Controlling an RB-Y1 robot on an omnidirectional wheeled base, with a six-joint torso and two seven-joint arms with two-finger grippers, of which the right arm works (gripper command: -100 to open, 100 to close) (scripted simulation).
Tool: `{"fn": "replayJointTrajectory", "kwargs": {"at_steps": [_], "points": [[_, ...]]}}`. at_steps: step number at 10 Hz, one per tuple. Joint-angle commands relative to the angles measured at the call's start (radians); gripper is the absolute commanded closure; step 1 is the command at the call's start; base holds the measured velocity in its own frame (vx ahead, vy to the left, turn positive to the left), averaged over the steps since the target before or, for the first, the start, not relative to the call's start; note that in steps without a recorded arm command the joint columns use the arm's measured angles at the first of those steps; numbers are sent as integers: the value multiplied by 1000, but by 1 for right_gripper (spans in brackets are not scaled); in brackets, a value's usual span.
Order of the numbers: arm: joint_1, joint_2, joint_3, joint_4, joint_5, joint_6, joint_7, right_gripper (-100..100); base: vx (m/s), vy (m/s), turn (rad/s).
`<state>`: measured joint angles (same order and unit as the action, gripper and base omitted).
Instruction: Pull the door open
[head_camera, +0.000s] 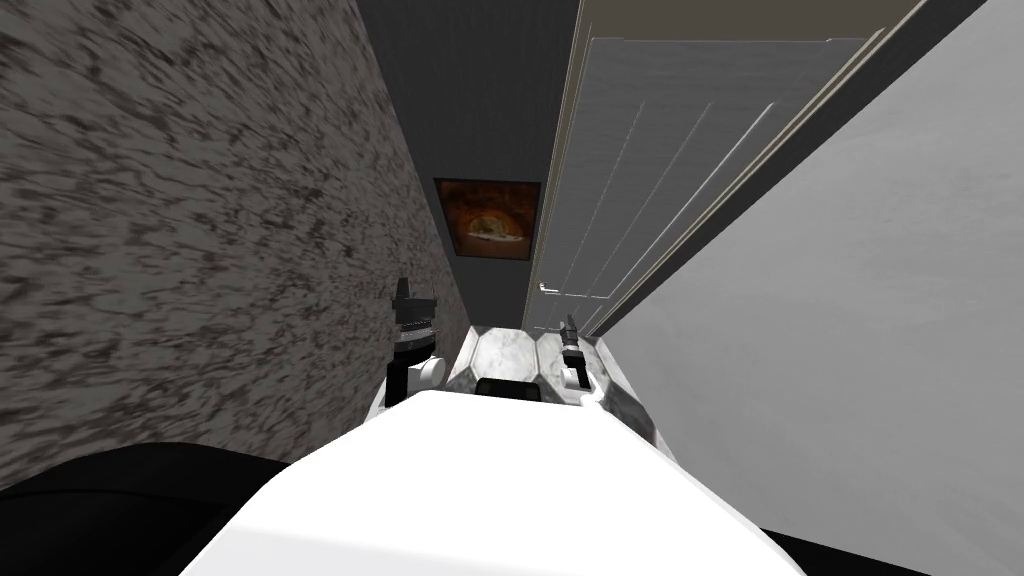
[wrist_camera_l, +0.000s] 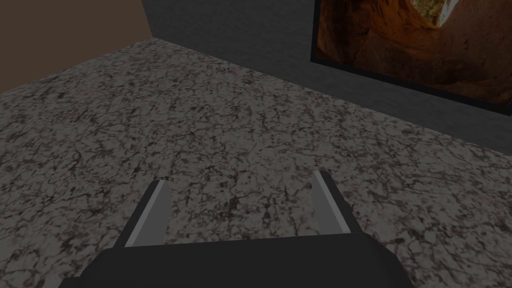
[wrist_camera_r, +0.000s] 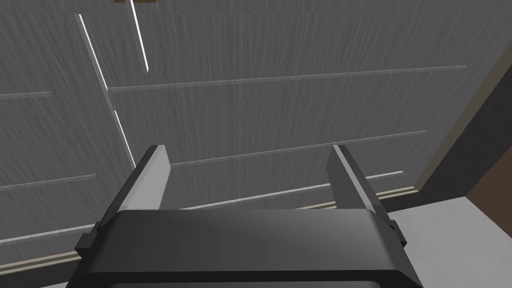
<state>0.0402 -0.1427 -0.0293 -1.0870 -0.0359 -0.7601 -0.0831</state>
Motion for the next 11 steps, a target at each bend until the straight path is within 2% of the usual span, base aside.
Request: {"fn": "replayJointTrajectory", "kwargs": {"at_steps": [1,4,5,7,8,11], "points": [[-20,-5,1,49,-4,-11,-5,-100,60,3,20],[-62,-16,4,142,-12,-31,-16,-100,86,0,26],[-62,-16,4,149,-12,-31,-16,-100,67,14,7],[-89,-22,5,212,-17,-44,-23,-100,66,10,21],[-89,-22,5,215,-17,-44,-23,-100,71,1,13],[-126,-31,8,303,-24,-62,-32,-100,79,5,20]]}}
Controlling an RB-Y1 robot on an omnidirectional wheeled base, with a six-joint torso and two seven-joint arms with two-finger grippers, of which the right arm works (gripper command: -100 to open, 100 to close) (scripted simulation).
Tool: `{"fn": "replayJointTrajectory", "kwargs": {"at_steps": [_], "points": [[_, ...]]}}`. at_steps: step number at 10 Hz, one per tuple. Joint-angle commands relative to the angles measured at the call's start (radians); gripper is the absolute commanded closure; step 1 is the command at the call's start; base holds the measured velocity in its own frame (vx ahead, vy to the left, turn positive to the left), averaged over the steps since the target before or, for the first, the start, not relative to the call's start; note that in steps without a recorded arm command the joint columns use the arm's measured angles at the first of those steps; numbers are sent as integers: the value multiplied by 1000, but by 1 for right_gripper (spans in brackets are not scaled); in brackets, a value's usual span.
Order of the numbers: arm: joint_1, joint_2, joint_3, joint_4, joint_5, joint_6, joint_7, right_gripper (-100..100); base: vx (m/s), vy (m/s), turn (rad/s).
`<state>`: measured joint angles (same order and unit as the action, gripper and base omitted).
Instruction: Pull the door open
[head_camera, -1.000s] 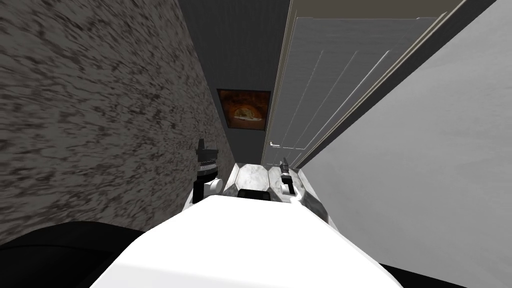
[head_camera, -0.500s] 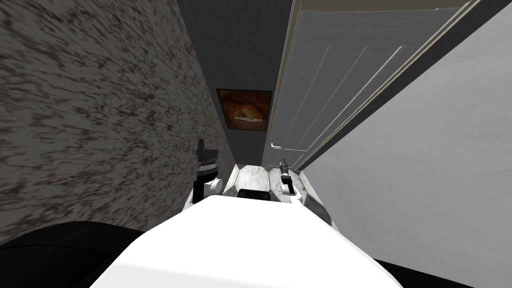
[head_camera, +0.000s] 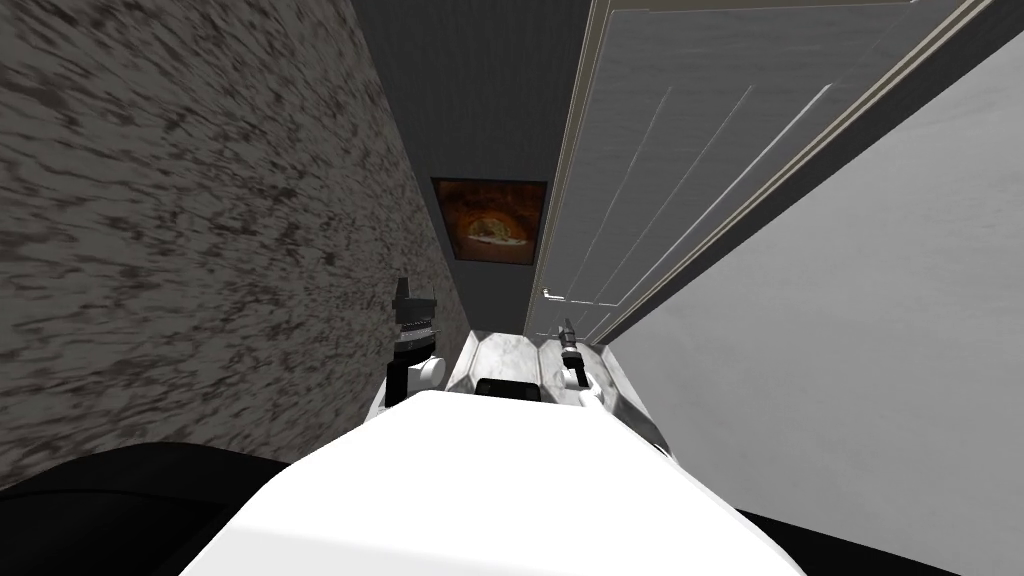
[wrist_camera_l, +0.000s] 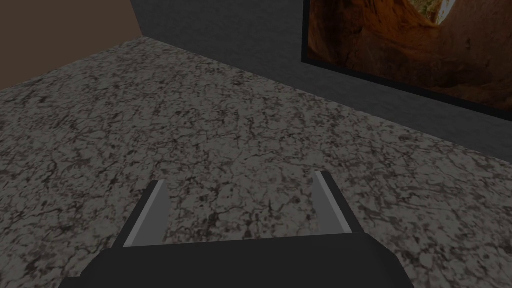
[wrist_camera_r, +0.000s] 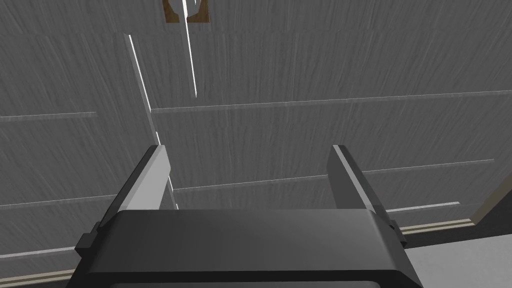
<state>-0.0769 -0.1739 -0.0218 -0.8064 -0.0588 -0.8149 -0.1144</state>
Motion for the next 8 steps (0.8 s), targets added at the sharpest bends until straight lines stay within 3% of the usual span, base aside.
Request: {"fn": "replayJointTrajectory", "kwargs": {"at_steps": [1,2,8], "points": [[-22,-3,1,50,-4,-13,-4,-100,117,23,23],[-22,-3,1,54,-4,-13,-4,-100,73,9,8],[-83,-16,5,201,-16,-42,-20,-100,86,3,18]]}}
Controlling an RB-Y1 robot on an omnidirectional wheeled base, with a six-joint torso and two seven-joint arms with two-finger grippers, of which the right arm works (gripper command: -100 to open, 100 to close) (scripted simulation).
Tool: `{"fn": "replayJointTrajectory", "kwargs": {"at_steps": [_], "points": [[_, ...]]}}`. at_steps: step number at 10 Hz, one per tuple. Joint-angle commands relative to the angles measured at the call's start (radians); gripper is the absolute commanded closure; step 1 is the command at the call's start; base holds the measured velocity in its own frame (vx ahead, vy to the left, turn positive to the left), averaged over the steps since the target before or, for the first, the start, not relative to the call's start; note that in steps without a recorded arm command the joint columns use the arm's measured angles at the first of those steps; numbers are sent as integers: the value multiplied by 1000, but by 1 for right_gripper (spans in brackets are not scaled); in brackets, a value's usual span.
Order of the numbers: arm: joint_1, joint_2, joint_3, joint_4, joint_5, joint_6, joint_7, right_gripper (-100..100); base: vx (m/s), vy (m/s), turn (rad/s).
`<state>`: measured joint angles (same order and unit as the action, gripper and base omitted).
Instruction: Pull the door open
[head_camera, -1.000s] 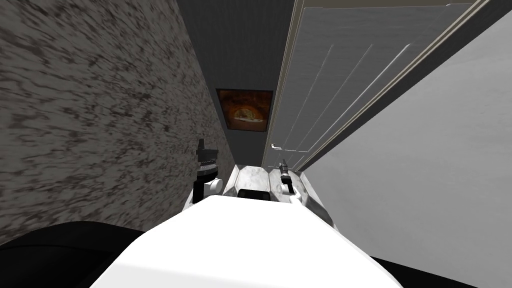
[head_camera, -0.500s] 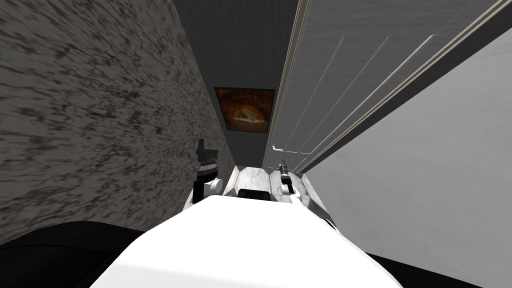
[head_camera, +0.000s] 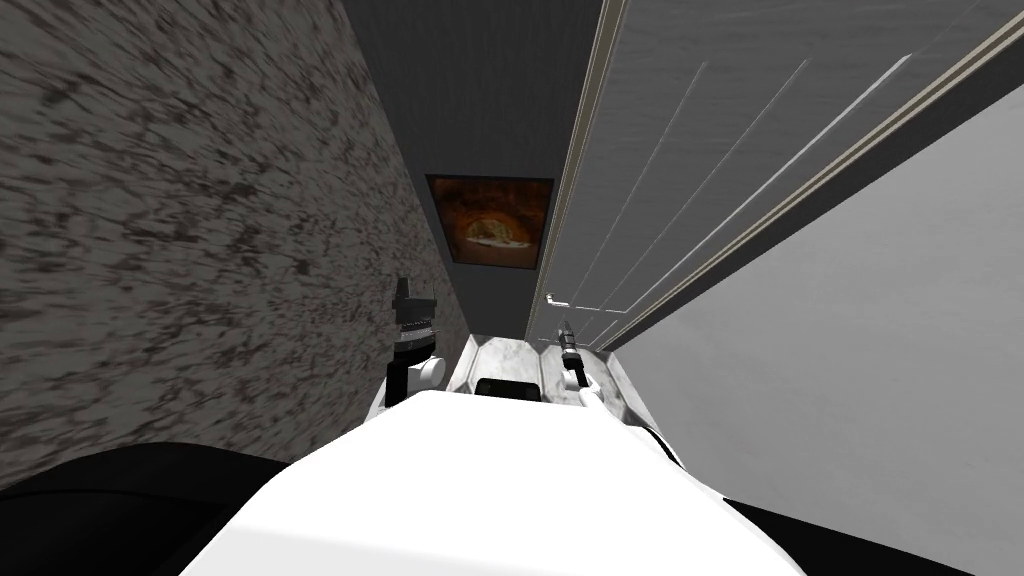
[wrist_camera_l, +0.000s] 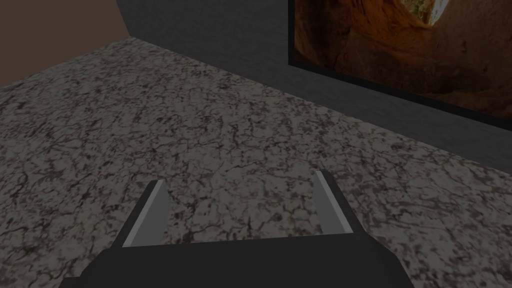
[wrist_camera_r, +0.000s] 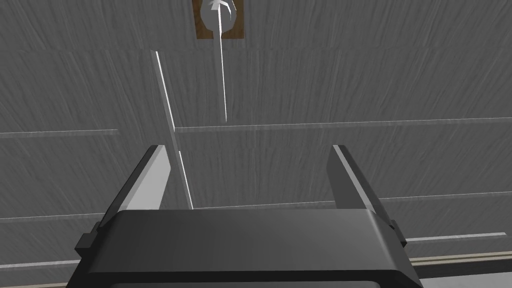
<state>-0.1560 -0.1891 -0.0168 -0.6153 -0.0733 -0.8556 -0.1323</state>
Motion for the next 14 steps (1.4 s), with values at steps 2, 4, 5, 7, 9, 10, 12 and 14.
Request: {"fn": "replayJointTrajectory", "kwargs": {"at_steps": [2,4,5,7,9,10,12,14], "points": [[-21,-5,2,51,-4,-9,-6,-100,91,-8,17],[-41,-9,3,98,-8,-19,-11,-100,102,-7,19],[-53,-11,4,126,-10,-24,-14,-100,135,6,19],[-56,-11,4,138,-11,-28,-14,-100,123,-6,14],[-40,-37,-8,147,-29,-40,-28,-100,141,38,165],[-40,-37,-8,147,-29,-40,-28,-100,125,29,49],[-24,-61,-20,152,-46,-53,-42,-100,134,38,169],[-8,-87,-32,164,-64,-67,-56,-100,149,1,179]]}}
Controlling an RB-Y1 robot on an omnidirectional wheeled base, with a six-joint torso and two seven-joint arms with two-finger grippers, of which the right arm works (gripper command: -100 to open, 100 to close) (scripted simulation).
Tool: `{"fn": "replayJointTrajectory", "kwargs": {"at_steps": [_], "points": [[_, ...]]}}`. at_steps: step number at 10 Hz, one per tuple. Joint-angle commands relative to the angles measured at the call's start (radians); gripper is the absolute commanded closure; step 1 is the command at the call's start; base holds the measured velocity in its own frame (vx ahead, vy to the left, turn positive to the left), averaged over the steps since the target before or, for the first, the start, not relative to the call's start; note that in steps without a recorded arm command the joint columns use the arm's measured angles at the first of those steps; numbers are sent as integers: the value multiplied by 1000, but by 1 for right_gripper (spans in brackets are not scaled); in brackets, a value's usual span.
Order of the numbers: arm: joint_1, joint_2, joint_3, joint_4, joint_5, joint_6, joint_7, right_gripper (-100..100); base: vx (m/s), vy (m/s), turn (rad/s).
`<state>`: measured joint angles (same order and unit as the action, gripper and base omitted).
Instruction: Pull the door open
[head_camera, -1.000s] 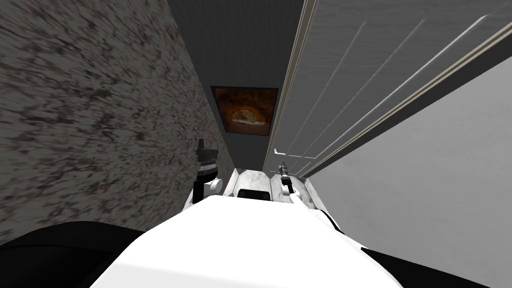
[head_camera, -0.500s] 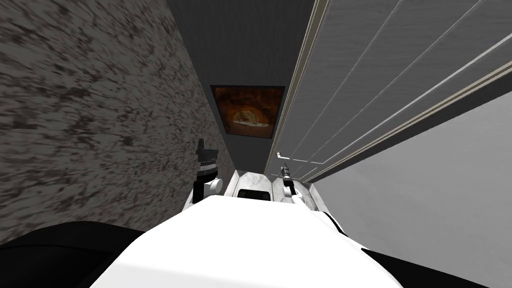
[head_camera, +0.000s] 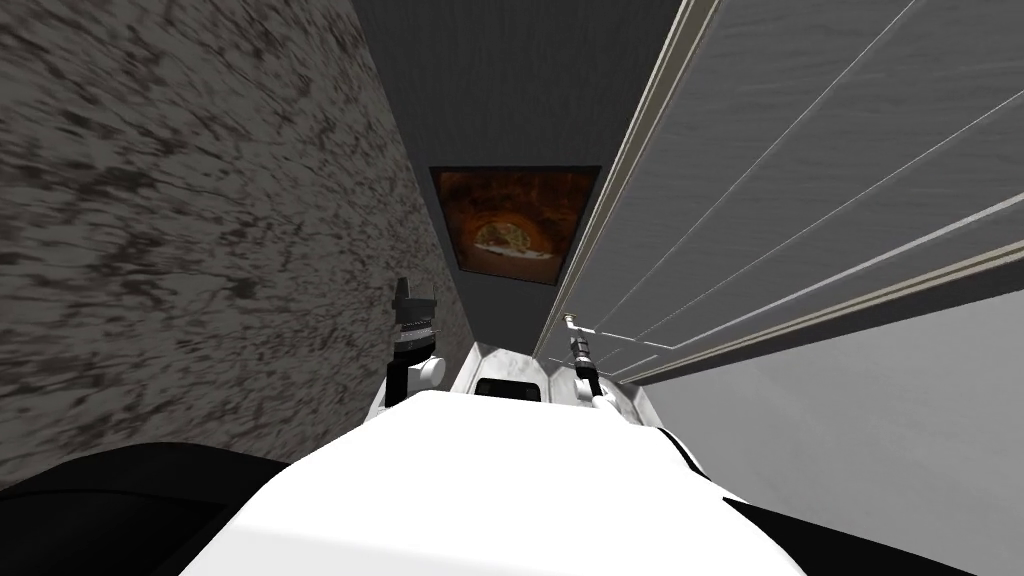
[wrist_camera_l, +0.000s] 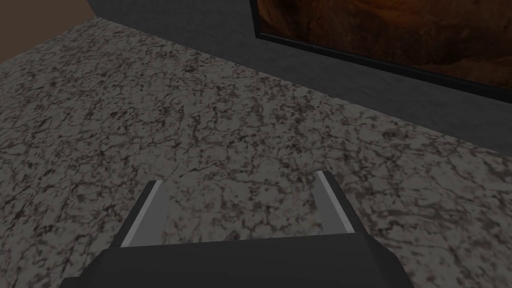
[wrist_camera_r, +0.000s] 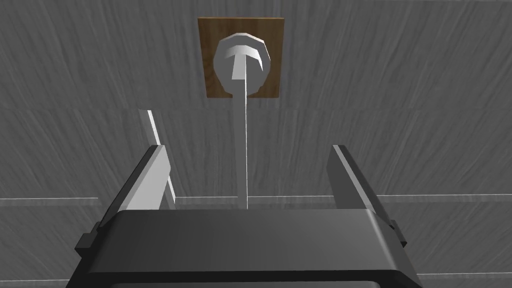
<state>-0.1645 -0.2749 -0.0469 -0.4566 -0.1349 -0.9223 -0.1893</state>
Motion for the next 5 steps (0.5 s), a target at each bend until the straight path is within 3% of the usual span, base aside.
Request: {"fn": "replayJointTrajectory", "kwargs": {"at_steps": [1,3,4,5], "points": [[16,-24,-14,14,-19,-13,-12,-100,178,1,200],[31,-47,-25,22,-35,-25,-25,-100,214,3,205],[26,-39,-21,21,-30,-24,-20,-100,85,-7,17],[26,-39,-21,21,-30,-24,-20,100,-9,1,-13]]}}
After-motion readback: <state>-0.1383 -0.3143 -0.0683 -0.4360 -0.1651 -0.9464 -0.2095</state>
